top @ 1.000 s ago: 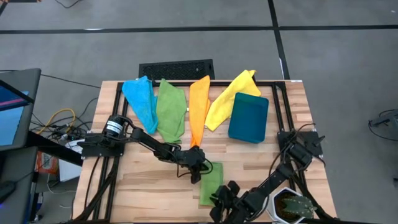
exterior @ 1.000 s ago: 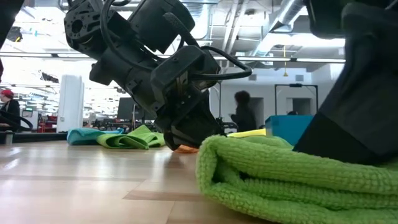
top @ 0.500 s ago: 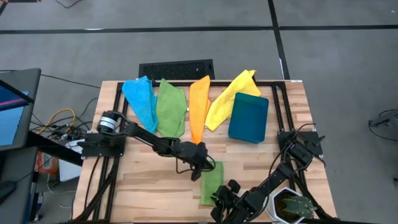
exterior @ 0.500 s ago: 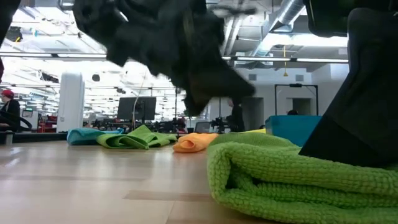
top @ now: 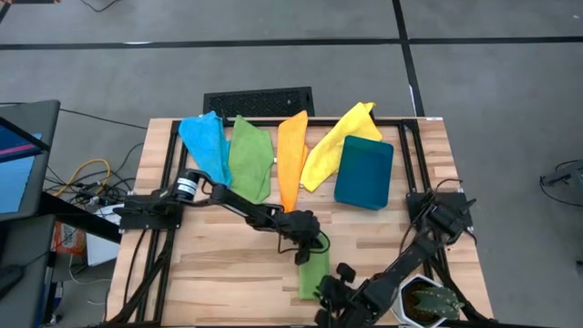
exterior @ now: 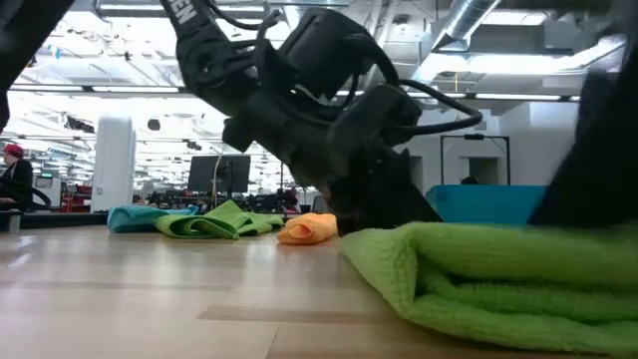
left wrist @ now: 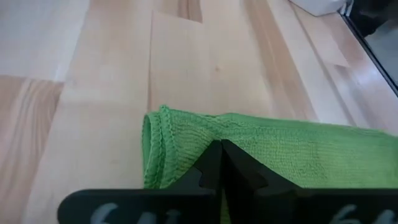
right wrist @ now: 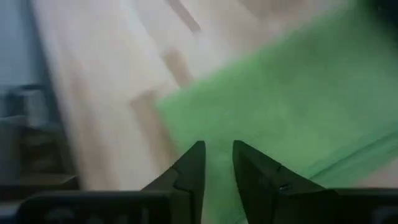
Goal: Fold microfiber towels
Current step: Fold the bottom green microfiber cloth
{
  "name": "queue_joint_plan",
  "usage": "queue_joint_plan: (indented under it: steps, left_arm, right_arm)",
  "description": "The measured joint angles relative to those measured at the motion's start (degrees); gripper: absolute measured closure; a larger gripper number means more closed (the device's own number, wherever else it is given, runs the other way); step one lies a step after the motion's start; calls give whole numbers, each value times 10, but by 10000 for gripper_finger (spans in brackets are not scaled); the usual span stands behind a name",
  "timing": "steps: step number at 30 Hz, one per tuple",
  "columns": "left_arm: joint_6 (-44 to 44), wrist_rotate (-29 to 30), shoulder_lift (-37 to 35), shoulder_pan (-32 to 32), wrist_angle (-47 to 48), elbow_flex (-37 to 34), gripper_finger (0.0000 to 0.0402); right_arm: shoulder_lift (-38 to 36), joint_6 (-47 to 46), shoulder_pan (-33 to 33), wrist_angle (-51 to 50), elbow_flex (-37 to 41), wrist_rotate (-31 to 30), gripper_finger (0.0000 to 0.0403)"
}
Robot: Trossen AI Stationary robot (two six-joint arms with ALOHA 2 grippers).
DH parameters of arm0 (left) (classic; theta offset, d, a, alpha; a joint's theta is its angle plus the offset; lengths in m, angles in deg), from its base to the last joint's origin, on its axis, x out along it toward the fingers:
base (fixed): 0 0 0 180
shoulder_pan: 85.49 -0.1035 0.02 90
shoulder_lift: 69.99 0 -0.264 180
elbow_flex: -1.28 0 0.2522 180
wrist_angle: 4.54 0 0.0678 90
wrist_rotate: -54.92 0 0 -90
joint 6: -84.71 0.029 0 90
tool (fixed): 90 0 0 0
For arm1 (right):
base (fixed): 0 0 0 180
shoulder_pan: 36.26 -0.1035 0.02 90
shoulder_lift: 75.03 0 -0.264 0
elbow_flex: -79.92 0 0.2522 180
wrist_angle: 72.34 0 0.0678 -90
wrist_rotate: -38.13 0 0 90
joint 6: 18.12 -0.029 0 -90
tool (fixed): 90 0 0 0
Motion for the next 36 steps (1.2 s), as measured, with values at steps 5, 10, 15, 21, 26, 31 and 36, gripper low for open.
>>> queue_joint_plan:
  steps: [5, 10, 15, 21, 26, 31, 36]
  left_arm:
    - [0, -2, 3, -4, 7, 5, 401]
    - [-2, -2, 3, -6, 10, 4, 401]
    - [-2, 0, 3, -6, 11, 4, 401]
    - [-3, 1, 4, -6, 12, 4, 401]
    - [-3, 4, 4, -6, 12, 4, 401]
    - [-3, 7, 4, -6, 11, 3, 401]
    - [-6, 20, 5, -7, 8, 3, 401]
  right_arm:
    - [-41, 185, 4, -8, -46, 12, 296]
    - [-25, 270, 14, -20, -66, 54, 296]
    - [-9, 272, 22, -58, -63, 75, 278]
    - [-11, 276, 30, -58, -65, 131, 194]
    - [-4, 277, 29, -67, -64, 131, 139]
    - [20, 273, 29, -83, -53, 129, 134]
    - [51, 286, 24, -83, -56, 144, 134]
